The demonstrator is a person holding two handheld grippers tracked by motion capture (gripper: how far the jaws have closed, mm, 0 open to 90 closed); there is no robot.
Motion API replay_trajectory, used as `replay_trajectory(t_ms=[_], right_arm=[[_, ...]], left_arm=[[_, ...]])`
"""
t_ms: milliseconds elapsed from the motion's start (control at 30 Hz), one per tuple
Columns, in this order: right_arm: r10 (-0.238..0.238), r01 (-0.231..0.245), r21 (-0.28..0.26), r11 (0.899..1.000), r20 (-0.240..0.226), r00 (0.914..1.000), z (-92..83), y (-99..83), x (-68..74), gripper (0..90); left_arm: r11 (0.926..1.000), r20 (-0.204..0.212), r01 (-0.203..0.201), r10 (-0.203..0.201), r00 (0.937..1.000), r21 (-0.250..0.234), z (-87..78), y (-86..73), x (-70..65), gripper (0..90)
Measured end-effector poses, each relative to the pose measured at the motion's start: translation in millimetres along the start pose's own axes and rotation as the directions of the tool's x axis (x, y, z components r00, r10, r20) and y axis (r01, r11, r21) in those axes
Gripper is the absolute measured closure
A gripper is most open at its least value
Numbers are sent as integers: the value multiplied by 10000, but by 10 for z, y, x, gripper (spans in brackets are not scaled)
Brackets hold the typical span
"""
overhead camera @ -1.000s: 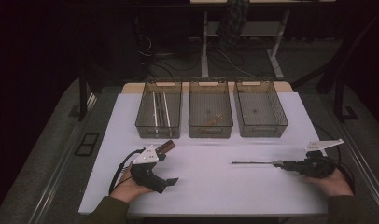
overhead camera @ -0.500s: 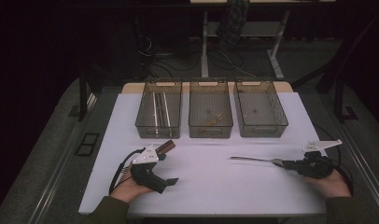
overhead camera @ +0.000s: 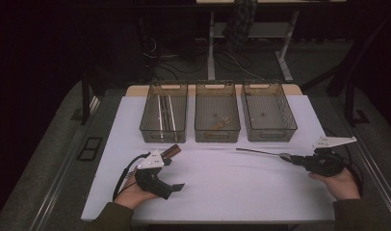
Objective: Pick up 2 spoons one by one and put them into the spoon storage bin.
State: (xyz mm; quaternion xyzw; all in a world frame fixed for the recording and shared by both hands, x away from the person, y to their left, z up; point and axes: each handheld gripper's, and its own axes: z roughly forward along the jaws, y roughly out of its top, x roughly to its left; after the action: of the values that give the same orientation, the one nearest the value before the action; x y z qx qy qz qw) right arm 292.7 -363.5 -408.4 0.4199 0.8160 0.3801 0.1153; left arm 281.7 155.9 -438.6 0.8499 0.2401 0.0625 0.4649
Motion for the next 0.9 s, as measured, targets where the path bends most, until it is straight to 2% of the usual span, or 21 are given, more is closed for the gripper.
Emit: replay_trajectory(t_ms=[400, 700, 900], right_arm=[[106, -67, -691, 9976, 561, 9984, -48, 395, 55, 876], [-48, 104, -798, 9968, 705, 9975, 151, 721, 119, 876], [-207, 275, -679, 9973, 992, 9949, 297, 979, 150, 876]], left_arm=[[10000, 95, 14, -13, 10000, -25, 24, 11, -20, 0], [10000, 134, -42, 41, 9999, 37, 38, 11, -31, 0], [10000, 166, -37, 37, 9999, -7, 37, 13, -35, 0]])
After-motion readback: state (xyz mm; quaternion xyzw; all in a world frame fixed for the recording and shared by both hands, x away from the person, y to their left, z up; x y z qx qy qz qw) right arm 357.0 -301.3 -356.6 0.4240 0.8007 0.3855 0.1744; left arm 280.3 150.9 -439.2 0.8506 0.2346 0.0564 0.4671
